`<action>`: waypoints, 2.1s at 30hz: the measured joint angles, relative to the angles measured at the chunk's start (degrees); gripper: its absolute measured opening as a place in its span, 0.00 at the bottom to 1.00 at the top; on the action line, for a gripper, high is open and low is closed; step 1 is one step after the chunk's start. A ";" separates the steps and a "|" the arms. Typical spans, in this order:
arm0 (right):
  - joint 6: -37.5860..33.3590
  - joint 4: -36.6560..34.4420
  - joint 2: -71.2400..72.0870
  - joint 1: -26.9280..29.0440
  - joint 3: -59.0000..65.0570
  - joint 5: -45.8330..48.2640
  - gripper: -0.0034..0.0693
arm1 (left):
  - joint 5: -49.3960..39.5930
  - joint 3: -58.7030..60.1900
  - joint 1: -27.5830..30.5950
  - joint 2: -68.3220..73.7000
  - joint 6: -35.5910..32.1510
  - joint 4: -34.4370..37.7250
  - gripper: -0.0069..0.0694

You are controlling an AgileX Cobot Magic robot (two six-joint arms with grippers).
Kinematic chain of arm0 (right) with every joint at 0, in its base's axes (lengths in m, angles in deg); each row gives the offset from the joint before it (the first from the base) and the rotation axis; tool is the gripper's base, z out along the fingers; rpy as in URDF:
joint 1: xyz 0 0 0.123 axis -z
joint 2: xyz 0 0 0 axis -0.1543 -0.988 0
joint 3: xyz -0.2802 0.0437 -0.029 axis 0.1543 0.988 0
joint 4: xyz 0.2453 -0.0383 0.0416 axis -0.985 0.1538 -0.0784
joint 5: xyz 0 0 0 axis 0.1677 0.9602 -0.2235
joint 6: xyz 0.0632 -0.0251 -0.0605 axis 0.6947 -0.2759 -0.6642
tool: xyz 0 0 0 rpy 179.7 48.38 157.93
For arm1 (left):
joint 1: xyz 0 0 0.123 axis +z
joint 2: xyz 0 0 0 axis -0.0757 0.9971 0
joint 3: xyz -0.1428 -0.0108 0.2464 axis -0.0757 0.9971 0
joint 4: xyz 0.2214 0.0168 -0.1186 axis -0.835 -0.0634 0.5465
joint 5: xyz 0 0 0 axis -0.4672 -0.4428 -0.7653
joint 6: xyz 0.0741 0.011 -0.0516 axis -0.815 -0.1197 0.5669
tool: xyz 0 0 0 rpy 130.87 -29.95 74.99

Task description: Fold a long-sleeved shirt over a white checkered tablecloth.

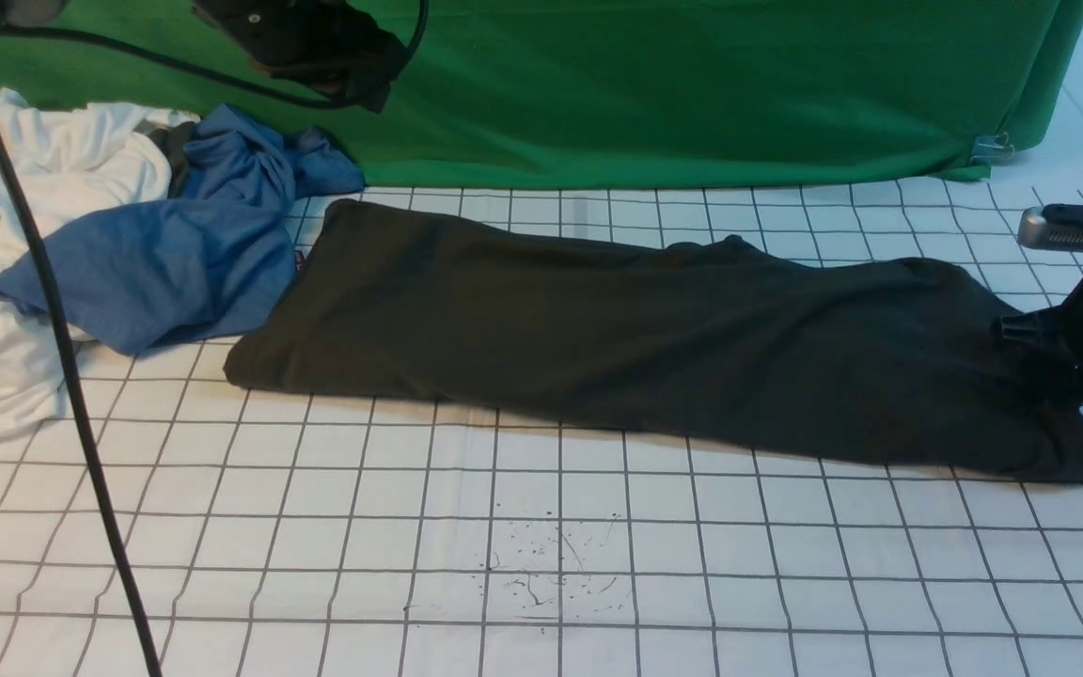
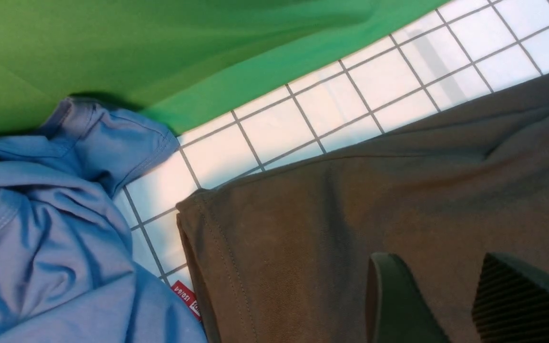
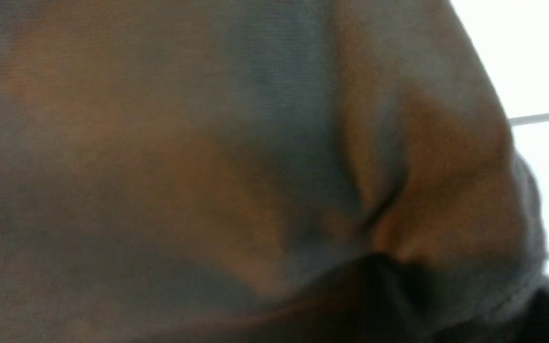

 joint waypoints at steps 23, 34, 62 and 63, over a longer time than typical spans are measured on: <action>-11.44 12.45 18.80 -3.92 -20.93 15.78 0.16 | -4.30 -2.57 0.00 -2.99 -1.11 -4.15 0.36; -9.62 1.56 4.04 -33.46 -30.81 8.31 0.16 | -6.41 -2.57 4.77 -6.97 0.33 -9.39 0.36; -12.22 -0.62 -4.33 -30.07 -40.57 25.12 0.07 | -3.61 -2.57 -4.47 0.26 -2.20 3.02 0.36; -12.33 -1.84 -5.51 -30.07 -38.99 24.83 0.07 | -3.48 -2.57 -4.74 0.78 -2.31 3.09 0.36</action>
